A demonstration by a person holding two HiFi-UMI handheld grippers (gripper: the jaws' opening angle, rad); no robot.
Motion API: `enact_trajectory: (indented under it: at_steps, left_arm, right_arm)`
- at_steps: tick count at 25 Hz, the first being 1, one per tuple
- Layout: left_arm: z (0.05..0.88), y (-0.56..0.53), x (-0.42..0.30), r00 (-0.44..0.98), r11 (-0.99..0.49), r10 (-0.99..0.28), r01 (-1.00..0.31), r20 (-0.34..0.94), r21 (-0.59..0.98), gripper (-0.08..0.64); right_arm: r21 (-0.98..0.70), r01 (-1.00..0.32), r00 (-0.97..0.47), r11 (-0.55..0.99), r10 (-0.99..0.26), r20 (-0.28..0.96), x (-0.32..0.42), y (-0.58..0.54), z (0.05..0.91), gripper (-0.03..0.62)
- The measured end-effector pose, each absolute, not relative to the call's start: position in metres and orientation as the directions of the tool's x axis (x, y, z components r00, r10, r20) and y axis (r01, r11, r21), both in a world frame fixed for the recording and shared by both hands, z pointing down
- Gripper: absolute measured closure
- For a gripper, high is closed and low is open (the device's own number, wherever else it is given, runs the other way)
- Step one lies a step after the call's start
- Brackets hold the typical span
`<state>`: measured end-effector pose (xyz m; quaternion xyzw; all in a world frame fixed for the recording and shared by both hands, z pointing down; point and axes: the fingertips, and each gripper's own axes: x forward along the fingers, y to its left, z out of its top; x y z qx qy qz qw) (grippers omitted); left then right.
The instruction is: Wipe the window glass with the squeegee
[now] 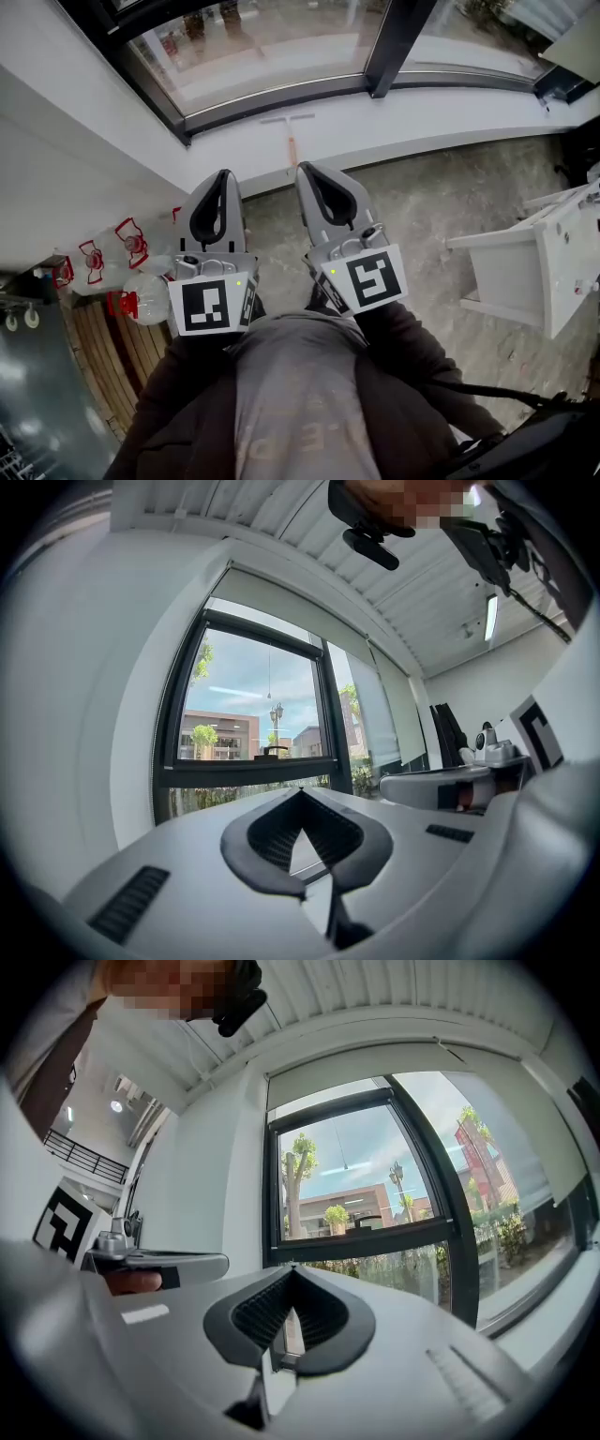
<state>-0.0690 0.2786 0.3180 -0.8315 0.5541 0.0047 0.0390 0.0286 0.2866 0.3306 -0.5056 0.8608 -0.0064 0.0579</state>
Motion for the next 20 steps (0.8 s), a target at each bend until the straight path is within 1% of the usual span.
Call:
enact_trajectory:
  at_steps: [5, 9, 15, 20]
  left_arm:
    - [0.327, 0.280, -0.034, 0.348, -0.346, -0.937, -0.937, -0.038, -0.050, 0.560]
    - [0.339, 0.271, -0.022, 0.330, -0.330, -0.944, -0.942, 0.003, -0.057, 0.560]
    - [0.350, 0.241, -0.048, 0.294, -0.295, -0.955, -0.955, 0.032, -0.040, 0.560]
    - [0.389, 0.164, -0.070, 0.329, -0.331, -0.940, -0.944, 0.089, -0.006, 0.560]
  right_arm:
    - [-0.091, -0.849, -0.516, 0.521, -0.853, -0.074, 0.066, 0.284, 0.343, 0.591]
    - [-0.155, -0.830, -0.533, 0.536, -0.844, -0.069, 0.079, 0.264, 0.357, 0.591]
    - [-0.162, -0.818, -0.556, 0.552, -0.831, -0.025, 0.055, 0.232, 0.372, 0.589]
    - [-0.156, -0.829, -0.549, 0.537, -0.835, 0.042, 0.028, 0.160, 0.405, 0.589]
